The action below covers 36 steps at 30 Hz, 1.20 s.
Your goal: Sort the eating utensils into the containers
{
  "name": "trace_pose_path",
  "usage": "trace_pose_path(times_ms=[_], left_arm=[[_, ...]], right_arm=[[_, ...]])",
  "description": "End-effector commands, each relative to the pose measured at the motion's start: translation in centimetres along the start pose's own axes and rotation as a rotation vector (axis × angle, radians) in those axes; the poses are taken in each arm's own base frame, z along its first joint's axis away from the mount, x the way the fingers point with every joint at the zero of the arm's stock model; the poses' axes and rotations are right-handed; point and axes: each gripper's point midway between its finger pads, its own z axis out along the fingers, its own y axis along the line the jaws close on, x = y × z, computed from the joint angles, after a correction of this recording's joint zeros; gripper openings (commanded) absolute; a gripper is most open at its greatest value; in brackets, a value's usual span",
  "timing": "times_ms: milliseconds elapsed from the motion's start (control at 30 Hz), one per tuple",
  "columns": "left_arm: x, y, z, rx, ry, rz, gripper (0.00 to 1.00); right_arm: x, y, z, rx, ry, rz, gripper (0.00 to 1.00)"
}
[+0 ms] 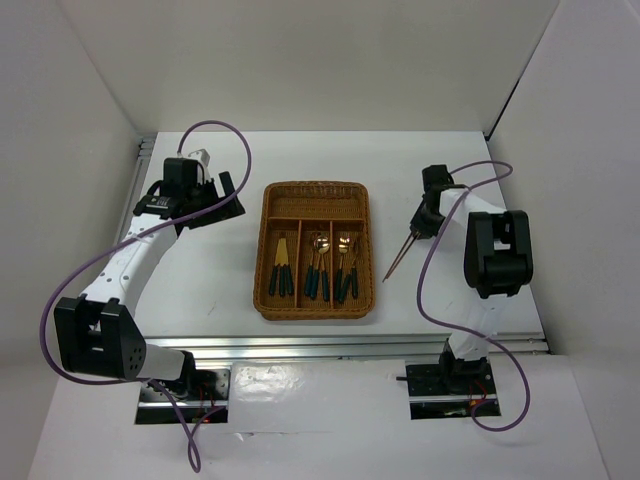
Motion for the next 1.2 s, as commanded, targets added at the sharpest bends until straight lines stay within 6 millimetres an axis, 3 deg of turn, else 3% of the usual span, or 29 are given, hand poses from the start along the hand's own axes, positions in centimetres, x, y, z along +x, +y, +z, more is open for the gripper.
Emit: trace_pose_path(times_ms=[0,67,267,400,567,600,800,1033,1167], left_arm=[[-1.8,-0.8,-0.3,0.031,-0.051,0.005,0.98],[-1.5,-0.7,-0.2,0.027,-0.042,0.004,0.98],[-1.3,-0.6,0.1,0.024,-0.034,-0.006,0.98],[-1.3,-0.6,0.1,0.024,-0.034,-0.006,0.98],[-1.7,-0.8,-0.1,0.027,-0.042,-0.005,0.98],[-1.7,-0.8,-0.1,0.027,-0.042,-0.005,0.98],[-1.4,-0.9,-0.3,0.036,-0.040,-0.005,0.98],[-1.2,-0.9,-1.0,0.042,-0.052,-0.003,0.98],[-1.4,-1.1,-1.9,0.051,-0.075,0.000,0.98]], right_arm=[[1.1,-1.9,1.8,0.101,0.031,-0.039,0.24],[1.6,-2.3,2.3,0.126,0.053,-0.044,0.16],[1.9,-2.6,2.4,0.139,0.073,-0.048,0.10],[0.9,-2.1,0.5,0.118,0.041,-0.042,0.07],[-1.5,0.4,-3.7,0.011,-0.033,-0.046,0.06],[-2.8,1.2,-5.7,-0.029,-0.074,-0.050,0.05],[-5.5,5.0,-12.5,-0.188,-0.194,-0.091,0.05],[-7.2,9.8,-18.4,-0.423,-0.293,-0.006,0.05],[-6.7,12.9,-20.8,-0.561,-0.325,0.070,0.05]])
